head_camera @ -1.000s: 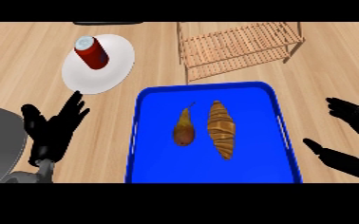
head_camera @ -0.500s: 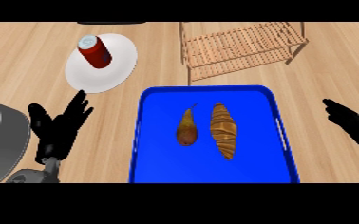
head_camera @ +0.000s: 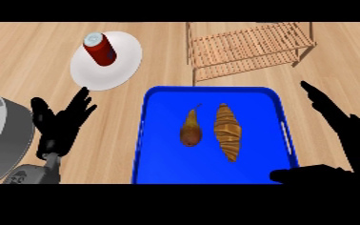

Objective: Pick the croissant from the tray and place it in the tiered shelf

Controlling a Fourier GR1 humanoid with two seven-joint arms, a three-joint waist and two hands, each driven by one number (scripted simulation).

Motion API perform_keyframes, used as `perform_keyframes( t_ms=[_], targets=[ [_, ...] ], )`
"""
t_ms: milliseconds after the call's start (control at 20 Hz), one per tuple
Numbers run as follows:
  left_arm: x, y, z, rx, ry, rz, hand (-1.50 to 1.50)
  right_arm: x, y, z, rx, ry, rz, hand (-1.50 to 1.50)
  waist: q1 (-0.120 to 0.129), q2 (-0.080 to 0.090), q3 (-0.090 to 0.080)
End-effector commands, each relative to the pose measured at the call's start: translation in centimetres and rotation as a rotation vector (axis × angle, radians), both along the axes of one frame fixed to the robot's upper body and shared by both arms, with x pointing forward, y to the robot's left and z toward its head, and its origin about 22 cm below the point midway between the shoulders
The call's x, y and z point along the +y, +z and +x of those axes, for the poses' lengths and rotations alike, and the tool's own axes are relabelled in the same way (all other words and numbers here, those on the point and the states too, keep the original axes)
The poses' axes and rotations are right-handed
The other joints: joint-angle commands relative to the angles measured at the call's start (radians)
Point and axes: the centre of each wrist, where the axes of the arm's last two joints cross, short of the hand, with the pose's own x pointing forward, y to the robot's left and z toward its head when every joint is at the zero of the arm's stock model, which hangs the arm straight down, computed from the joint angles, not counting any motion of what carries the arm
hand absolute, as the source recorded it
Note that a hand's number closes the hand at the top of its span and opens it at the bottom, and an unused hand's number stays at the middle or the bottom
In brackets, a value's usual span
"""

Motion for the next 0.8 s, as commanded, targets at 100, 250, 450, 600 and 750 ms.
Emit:
perform_keyframes(
  t_ms=[100,250,450,600,750],
  targets=[
    [-0.8,-3.0,-0.9,0.074,-0.008,-0.002,0.0,4.2,0.7,3.2,0.092,-0.085,-0.116,-1.5,-0.002,0.008,-0.007],
    [0.8,-1.7,-0.4,0.072,0.019,0.002,0.0,6.0,-0.3,4.3,0.155,-0.066,-0.127,-1.5,-0.004,0.007,-0.006],
    [-1.2,-1.8,-0.3,0.077,0.014,-0.003,0.0,6.5,-0.4,4.6,0.22,-0.022,-0.194,-1.5,-0.017,0.004,-0.005],
    [0.3,-1.4,-0.6,0.07,0.006,0.004,0.0,9.0,-1.6,4.9,0.23,-0.03,-0.196,-1.5,-0.012,0.003,-0.005],
    [0.0,-1.8,-1.7,0.077,0.021,0.019,0.0,7.4,-3.7,4.7,0.293,-0.06,-0.251,-1.5,-0.019,0.001,-0.004]
  ],
)
